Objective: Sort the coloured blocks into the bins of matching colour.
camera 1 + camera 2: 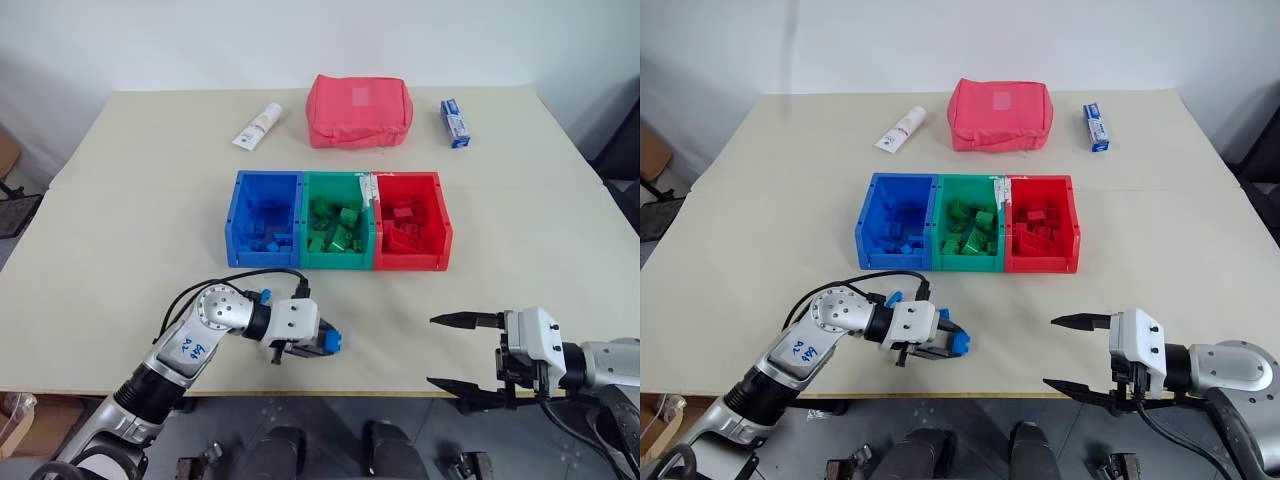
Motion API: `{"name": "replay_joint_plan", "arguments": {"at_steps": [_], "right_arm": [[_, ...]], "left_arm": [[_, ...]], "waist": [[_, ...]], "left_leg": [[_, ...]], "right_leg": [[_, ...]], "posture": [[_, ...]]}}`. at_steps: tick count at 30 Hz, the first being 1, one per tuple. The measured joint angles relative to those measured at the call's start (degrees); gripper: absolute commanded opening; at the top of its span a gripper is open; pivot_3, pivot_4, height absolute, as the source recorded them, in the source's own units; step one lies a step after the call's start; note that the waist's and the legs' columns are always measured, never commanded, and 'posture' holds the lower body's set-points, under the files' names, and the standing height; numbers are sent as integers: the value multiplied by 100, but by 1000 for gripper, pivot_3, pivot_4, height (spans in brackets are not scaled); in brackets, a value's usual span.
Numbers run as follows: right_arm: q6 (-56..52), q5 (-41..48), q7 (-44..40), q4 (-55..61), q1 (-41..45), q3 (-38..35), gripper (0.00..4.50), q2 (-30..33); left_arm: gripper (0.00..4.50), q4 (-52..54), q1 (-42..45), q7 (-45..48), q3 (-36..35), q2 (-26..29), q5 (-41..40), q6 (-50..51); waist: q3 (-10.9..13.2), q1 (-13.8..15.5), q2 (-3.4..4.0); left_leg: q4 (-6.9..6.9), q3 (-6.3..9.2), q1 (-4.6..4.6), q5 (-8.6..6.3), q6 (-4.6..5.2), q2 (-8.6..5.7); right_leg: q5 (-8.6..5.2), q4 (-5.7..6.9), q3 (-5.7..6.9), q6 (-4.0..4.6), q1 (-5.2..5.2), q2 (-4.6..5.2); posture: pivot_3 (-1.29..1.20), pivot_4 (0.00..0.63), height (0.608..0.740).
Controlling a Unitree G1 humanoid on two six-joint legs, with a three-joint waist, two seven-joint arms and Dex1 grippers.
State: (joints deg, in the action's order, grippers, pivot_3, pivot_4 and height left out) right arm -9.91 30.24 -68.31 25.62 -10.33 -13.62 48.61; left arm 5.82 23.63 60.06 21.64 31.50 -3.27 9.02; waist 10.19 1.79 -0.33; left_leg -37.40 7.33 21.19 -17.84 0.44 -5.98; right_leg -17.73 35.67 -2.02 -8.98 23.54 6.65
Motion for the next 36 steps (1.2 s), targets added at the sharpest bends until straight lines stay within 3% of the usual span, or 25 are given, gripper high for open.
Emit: {"name": "replay_joint_plan", "arguments": {"at_steps": [9,13,17,20,27,31,36], "right_arm": [[-267,386,904,-41,1022,98,4500,-862],[-218,265,1214,-361,1544,274,4500,-1219],[-115,120,1273,-626,1762,429,4500,-1325],[-25,53,1271,-763,1893,466,4500,-1335],[128,-97,1147,-951,2026,503,4500,-1327],[154,-114,1011,-1041,2058,567,4500,-1308],[267,-138,331,-1221,2031,659,4500,-812]], "left_arm": [[1453,360,-147,-1431,-2108,-845,-1325,492],[1453,220,211,-2774,-2855,-1250,-1219,452],[1453,-256,487,-3511,-3079,-1294,-999,517],[2494,-508,686,-3684,-3065,-1279,-981,770],[4489,-646,699,-3320,-2955,-941,-1016,1031],[4489,-666,441,-2618,-3107,-332,-1289,1005],[4489,-760,-750,-128,-3402,1338,-1764,136]], "waist": [[4,-28,-6],[7,-10,-14],[7,-12,-14],[7,-21,-15],[7,-58,-15],[7,-85,-14],[7,-183,-13]], "left_leg": [[1,0,0,2,-6,4],[-4,0,2,2,-5,-3],[-4,0,4,0,-3,-8],[-4,0,6,0,-2,-9],[-3,-4,5,1,-5,-3],[1,-6,4,2,-6,0],[21,-6,3,0,-5,4]], "right_leg": [[0,6,-1,2,8,-3],[1,8,0,1,8,-2],[1,9,-1,1,11,0],[1,10,-1,1,12,1],[1,18,-3,2,19,-3],[0,20,-5,4,21,-4],[-4,3,-1,13,22,0]], "posture": [[0,150,740],[0,150,740],[0,150,740],[0,150,740],[0,150,740],[0,150,740],[0,150,740]]}}
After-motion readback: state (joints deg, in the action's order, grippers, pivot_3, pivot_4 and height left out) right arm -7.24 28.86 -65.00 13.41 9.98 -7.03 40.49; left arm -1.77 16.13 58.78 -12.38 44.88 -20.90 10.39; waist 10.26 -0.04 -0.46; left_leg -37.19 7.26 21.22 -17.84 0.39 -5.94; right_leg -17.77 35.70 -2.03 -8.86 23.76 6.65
